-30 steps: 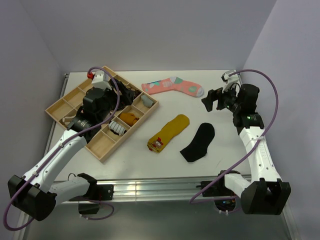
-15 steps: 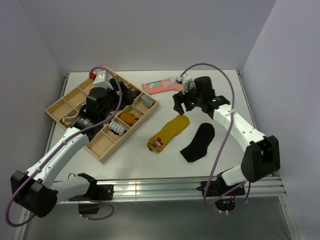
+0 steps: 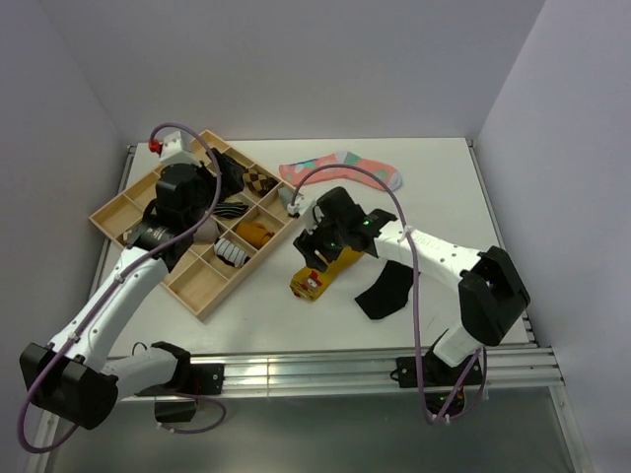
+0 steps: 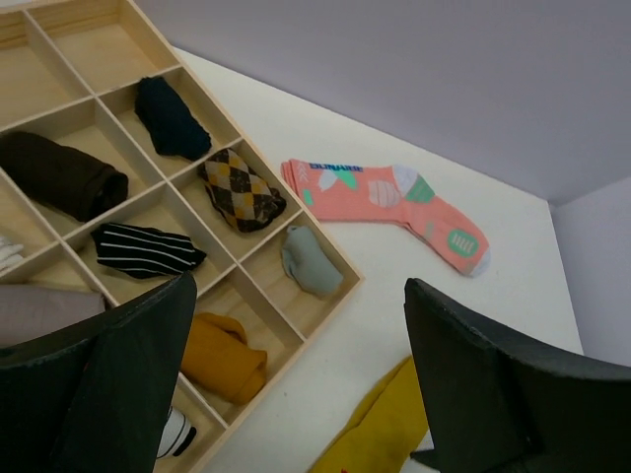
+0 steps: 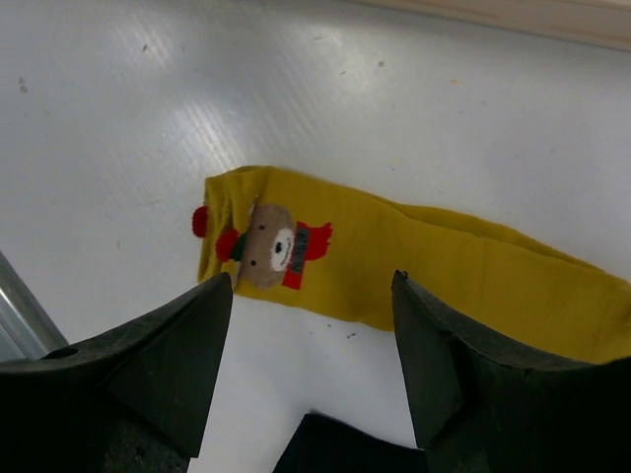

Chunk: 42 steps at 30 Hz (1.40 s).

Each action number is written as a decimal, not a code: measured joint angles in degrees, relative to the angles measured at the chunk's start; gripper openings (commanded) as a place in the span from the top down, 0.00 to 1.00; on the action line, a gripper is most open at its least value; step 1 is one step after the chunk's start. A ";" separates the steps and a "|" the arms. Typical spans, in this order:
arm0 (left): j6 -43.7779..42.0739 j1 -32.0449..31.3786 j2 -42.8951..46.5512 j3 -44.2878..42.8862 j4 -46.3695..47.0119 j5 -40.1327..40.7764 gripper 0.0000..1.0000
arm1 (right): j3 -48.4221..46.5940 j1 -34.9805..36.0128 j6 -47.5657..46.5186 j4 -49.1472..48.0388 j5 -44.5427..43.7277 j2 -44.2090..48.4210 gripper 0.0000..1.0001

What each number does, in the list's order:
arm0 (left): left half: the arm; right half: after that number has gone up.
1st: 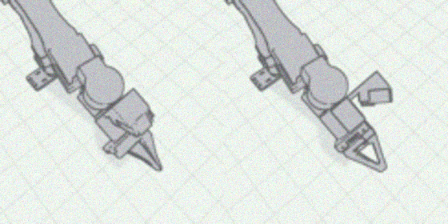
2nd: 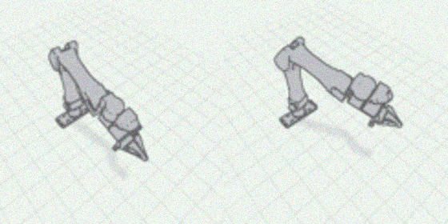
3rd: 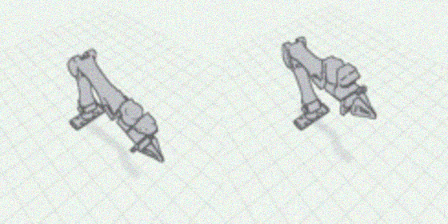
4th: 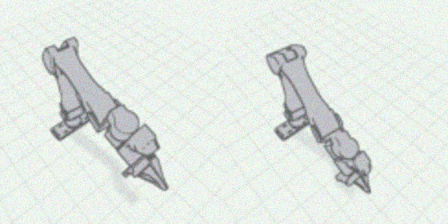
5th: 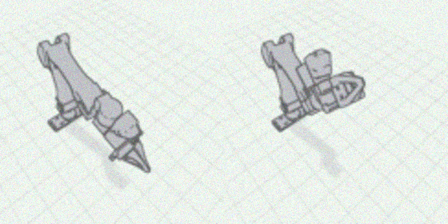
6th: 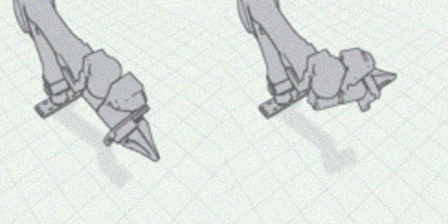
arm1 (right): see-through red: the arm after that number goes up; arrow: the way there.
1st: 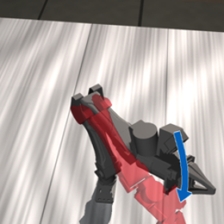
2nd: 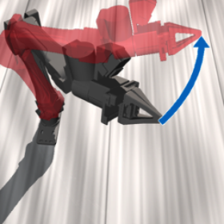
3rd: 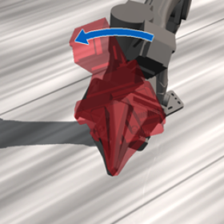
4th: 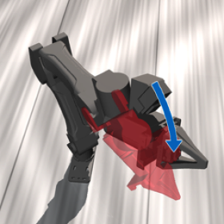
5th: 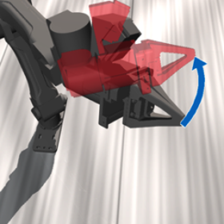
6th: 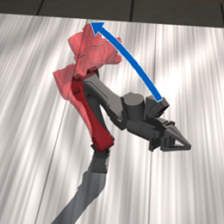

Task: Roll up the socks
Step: Roll the sock at the center of the board.

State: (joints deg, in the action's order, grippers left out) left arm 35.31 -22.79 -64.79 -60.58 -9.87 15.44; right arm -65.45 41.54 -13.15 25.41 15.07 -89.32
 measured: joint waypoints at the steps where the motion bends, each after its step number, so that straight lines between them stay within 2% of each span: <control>1: 0.44 0.83 0.28 0.00 -0.13 -0.04 0.10 | 0.24 1.01 0.04 0.00 -0.37 -0.20 0.28; 7: 4.46 9.31 5.01 -0.15 -0.39 -1.62 0.12 | 0.44 6.78 0.28 0.00 -2.05 -4.63 0.30; 10: 5.11 11.26 6.32 -1.60 -0.33 -2.25 0.11 | 1.20 9.38 0.28 0.07 -3.61 -6.58 0.29; 24: 5.95 13.27 6.75 -2.86 -0.35 -5.92 0.11 | 1.29 15.80 1.53 0.22 -8.96 -9.97 0.31; 35: 5.97 13.88 6.75 -2.49 -0.17 -8.17 0.12 | 1.29 17.51 1.77 0.15 -11.87 -12.44 0.34; 39: 5.97 13.88 6.73 -1.81 0.31 -8.92 0.12 | 1.29 17.84 1.75 -0.26 -12.98 -14.21 0.54; 42: 5.97 13.88 6.69 -1.09 0.63 -9.53 0.12 | 1.09 17.86 1.79 -1.20 -13.90 -15.06 0.61</control>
State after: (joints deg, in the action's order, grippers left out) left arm 41.28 -8.91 -58.11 -61.67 -9.23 5.91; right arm -64.36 59.40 -11.35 24.21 1.17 -104.38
